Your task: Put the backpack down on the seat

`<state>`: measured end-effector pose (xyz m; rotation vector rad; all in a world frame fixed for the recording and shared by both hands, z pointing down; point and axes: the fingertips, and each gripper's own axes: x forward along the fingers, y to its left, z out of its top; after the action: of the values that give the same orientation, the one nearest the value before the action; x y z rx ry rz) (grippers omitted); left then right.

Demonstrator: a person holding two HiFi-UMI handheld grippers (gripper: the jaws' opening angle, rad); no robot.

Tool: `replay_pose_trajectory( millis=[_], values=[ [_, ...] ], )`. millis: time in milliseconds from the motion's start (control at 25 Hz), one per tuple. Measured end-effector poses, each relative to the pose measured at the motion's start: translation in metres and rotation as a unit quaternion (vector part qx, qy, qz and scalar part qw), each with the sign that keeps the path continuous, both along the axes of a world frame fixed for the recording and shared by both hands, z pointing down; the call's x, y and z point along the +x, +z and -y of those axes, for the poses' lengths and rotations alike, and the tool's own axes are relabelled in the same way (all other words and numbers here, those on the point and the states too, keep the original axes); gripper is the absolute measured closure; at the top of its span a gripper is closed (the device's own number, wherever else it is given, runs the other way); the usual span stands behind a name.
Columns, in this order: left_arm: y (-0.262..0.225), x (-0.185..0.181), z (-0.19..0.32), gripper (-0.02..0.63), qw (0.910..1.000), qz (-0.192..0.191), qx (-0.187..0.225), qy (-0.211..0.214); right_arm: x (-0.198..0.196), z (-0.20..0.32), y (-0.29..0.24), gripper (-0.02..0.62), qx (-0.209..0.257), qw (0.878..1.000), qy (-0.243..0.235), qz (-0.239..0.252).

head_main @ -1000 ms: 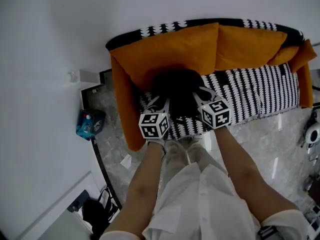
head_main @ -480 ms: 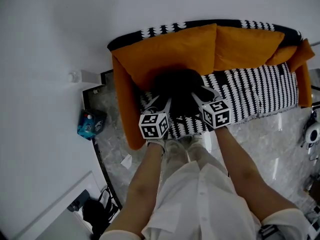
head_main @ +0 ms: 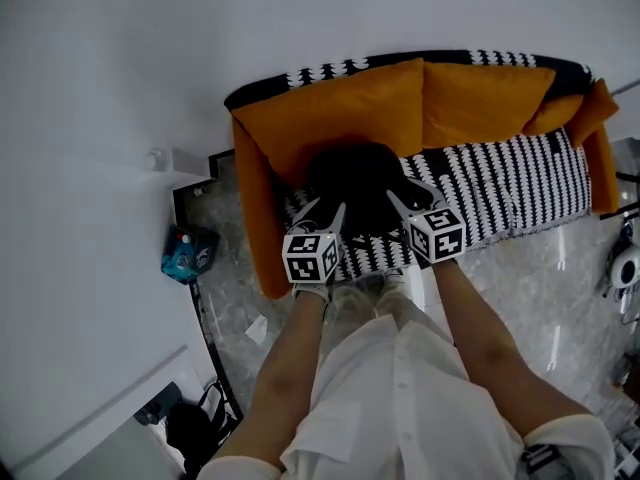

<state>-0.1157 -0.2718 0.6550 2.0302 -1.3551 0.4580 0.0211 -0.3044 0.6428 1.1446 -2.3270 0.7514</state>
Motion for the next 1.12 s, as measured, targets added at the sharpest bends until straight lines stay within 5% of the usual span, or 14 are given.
replay_pose_trajectory(
  millis=[440, 840, 1120],
  values=[
    [-0.091, 0.009, -0.035, 0.465, 0.9961, -0.035, 0.079, 0.016, 0.019, -0.038, -0.075, 0.435, 0.047, 0.999, -0.003, 0.021],
    [-0.165, 0.021, -0.064, 0.528, 0.9898, -0.043, 0.131, 0.037, 0.035, -0.076, -0.159, 0.563, 0.112, 0.991, -0.024, 0.063],
    [-0.203, 0.026, -0.092, 0.546, 0.9847, -0.046, 0.160, 0.050, 0.049, -0.105, -0.202, 0.576, 0.138, 0.986, -0.034, 0.093]
  ],
)
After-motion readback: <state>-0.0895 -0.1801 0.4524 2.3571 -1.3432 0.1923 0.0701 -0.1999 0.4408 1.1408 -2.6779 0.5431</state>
